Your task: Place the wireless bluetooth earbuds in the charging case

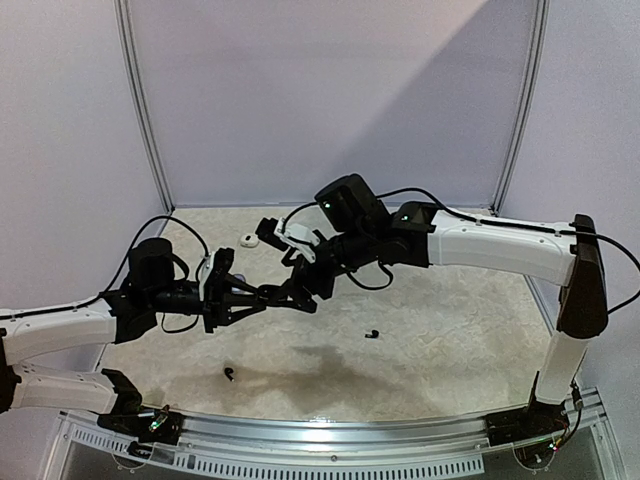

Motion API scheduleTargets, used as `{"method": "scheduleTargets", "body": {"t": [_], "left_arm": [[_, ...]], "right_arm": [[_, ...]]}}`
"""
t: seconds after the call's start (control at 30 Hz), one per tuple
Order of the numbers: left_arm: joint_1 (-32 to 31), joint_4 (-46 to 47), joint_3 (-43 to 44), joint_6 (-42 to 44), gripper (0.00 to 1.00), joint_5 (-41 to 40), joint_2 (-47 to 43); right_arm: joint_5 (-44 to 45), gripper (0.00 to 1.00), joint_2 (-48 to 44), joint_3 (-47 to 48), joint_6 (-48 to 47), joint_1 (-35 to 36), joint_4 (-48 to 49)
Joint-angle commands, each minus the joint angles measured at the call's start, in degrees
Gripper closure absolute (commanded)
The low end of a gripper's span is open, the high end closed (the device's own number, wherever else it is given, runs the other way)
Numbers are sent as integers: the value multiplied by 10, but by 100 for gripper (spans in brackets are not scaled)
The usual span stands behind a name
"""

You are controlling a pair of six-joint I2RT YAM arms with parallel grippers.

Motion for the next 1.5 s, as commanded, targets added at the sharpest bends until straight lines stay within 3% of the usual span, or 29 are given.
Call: {"method": "scheduleTargets", "body": {"t": [0.0, 0.2, 0.57, 0.83, 1.1, 1.2, 1.33, 1.47], "left_arm": [[-7, -51, 3, 104, 100, 39, -9], [-14, -103, 16, 182, 100, 34, -16], [-17, -95, 16, 172, 100, 26, -25], [-10, 9, -15, -20, 100, -20, 15], [-8, 47, -24, -70, 100, -37, 36], [-6, 56, -28, -93, 100, -47, 40], [-5, 76, -37, -112, 100, -67, 37], [-5, 100, -47, -113, 100, -85, 35]], "right_arm": [[31, 5, 5, 22, 23, -25, 3], [21, 5, 6, 21, 34, -29, 13], [11, 6, 12, 19, 43, -29, 5], [-29, 4, 14, 38, 60, -35, 16], [-50, 3, 11, 41, 85, -44, 44], [-27, 1, 2, 36, 118, -59, 61], [53, 1, -29, 11, 232, -104, 66], [74, 1, -42, 2, 379, -167, -32]]}}
